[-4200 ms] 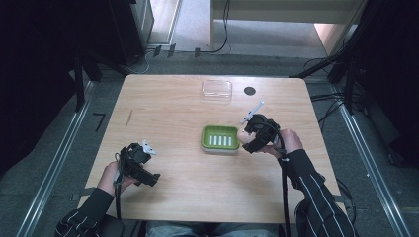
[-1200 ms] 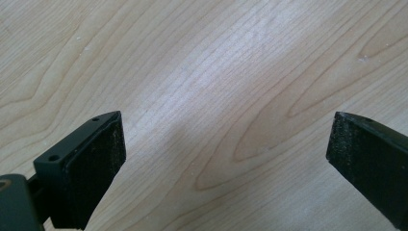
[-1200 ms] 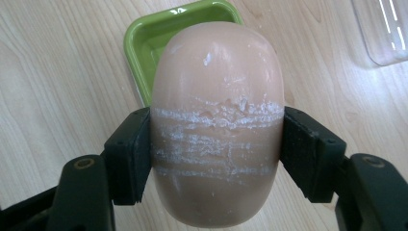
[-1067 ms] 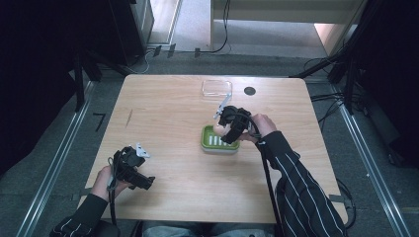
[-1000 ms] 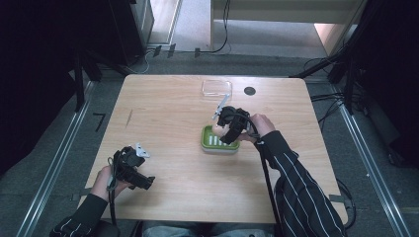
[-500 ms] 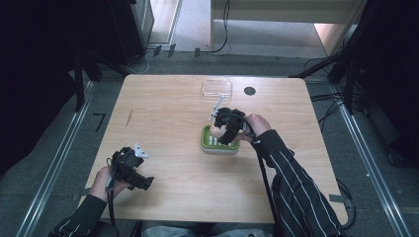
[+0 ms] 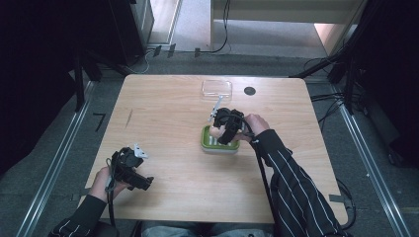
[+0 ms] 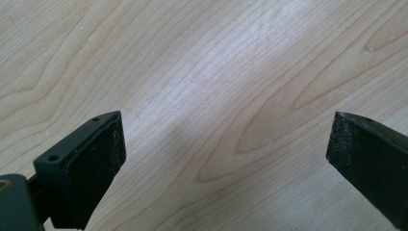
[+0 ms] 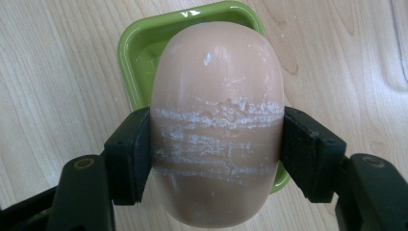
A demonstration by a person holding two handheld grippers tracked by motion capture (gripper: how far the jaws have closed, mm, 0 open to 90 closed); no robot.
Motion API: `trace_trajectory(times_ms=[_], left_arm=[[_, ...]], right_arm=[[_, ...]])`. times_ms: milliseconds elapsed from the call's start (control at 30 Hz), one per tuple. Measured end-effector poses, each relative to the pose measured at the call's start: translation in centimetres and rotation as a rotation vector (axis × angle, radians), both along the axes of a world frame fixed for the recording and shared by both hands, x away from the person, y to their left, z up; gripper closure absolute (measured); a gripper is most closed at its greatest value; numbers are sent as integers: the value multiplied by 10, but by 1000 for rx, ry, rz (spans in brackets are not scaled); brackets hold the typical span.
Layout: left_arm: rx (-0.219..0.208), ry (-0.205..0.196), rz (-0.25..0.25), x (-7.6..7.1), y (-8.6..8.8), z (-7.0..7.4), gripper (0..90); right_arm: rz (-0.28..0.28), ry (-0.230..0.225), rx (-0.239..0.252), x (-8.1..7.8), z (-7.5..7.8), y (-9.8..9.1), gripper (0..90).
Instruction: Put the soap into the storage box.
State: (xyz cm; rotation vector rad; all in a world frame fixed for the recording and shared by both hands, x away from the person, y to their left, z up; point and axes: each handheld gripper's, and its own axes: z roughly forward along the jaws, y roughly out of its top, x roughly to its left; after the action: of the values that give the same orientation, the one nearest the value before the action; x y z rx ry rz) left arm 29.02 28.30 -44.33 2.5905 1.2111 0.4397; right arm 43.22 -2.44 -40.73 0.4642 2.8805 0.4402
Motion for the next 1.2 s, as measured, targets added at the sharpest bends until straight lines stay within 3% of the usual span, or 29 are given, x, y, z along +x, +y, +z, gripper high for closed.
trace_trajectory(times_ms=[567, 1200], left_arm=[[-3, 0, 2, -1, 1, 0, 5], [-4, 3, 4, -1, 1, 0, 5]], right_arm=[[12, 16, -21, 6, -13, 5, 335], [1, 17, -3, 10, -19, 6, 335]])
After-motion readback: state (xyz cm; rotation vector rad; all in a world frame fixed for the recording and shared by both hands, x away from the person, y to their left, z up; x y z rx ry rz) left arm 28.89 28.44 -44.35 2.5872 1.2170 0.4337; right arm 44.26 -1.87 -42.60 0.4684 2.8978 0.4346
